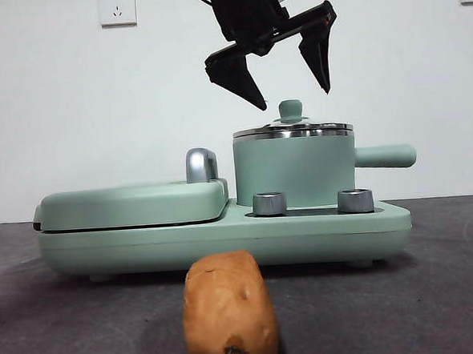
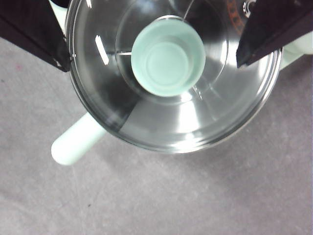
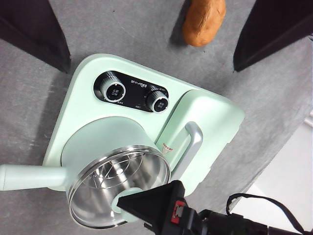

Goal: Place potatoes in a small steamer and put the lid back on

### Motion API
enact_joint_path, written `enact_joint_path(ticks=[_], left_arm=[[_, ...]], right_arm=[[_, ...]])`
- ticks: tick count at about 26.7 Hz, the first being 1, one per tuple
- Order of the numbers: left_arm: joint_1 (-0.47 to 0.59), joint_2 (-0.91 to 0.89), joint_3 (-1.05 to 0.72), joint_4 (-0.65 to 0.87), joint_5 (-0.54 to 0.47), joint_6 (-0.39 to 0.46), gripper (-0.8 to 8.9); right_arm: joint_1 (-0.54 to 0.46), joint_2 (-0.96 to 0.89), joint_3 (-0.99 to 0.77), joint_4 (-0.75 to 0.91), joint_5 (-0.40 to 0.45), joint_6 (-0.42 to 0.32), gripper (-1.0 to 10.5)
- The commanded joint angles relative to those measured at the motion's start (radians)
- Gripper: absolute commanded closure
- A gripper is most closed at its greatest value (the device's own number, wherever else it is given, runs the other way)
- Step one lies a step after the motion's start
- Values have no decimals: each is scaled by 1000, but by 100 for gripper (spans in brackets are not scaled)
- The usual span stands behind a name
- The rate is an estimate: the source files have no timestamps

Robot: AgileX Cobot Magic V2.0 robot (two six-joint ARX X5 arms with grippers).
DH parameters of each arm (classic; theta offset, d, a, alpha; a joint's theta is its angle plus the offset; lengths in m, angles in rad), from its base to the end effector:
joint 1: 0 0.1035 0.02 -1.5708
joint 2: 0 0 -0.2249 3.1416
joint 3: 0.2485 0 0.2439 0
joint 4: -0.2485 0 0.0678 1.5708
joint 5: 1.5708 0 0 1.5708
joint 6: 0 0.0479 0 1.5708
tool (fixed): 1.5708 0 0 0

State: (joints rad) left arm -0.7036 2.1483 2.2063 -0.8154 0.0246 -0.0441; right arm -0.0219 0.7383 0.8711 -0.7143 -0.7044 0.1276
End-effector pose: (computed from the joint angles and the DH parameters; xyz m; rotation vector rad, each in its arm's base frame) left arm 0.3495 -0.2981 0.2860 0.2173 0.7440 -0.6756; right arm 0.1678 0.0273 0.2883 0.3301 0.5969 0.6280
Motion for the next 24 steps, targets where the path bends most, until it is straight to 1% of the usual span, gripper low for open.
enact_joint_path(ticks=[1,15,16,18,21,23,24], left_arm=[[-10,31,32,19,-4,3,359],[-10,60,32,18,-4,4,389],[-10,63,32,18,-8,3,444],[-10,63,32,19,-12,3,588],[-10,63,32,12,-51,2,729],[-10,63,32,8,-56,2,801],[-10,63,32,13,-55,3,800]], right_arm=[[1,5,14,7,-3,3,409],[1,5,14,5,-3,4,409],[1,5,14,3,-3,4,409],[1,5,14,3,-3,4,409],[1,5,14,3,-4,8,409],[1,5,14,3,-5,20,409],[1,5,14,3,-7,21,409]])
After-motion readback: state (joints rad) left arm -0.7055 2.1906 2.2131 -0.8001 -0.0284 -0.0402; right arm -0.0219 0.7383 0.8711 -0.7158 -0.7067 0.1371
